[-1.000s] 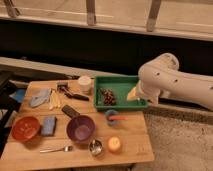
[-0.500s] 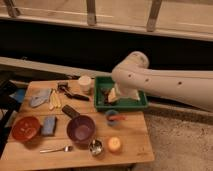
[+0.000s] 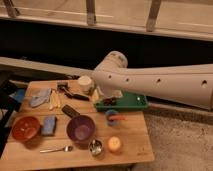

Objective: Place eraser in red bowl

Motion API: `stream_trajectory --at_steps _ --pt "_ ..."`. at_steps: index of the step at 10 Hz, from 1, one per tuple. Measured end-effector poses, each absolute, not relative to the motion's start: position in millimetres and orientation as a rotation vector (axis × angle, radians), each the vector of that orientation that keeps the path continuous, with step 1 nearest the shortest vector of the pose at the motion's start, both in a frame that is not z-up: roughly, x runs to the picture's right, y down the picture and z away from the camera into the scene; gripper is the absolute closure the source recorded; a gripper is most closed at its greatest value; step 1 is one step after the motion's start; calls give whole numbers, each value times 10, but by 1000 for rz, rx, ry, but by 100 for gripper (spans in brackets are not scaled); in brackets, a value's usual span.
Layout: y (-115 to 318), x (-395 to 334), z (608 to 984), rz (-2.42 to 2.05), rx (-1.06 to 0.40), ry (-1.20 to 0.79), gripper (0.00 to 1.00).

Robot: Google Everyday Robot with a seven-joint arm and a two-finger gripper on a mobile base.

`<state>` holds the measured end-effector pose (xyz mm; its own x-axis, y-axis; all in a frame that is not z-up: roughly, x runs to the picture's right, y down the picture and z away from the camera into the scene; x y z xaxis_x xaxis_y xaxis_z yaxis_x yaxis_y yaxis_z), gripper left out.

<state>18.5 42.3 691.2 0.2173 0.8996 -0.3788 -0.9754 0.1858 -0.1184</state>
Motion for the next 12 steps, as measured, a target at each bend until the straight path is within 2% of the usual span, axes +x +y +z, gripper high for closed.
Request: stream_trajectory --at_steps 5,12 --pt "446 -111 7017 1248 -423 205 20" --pt "308 -1704 7353 1016 -548 44 20"
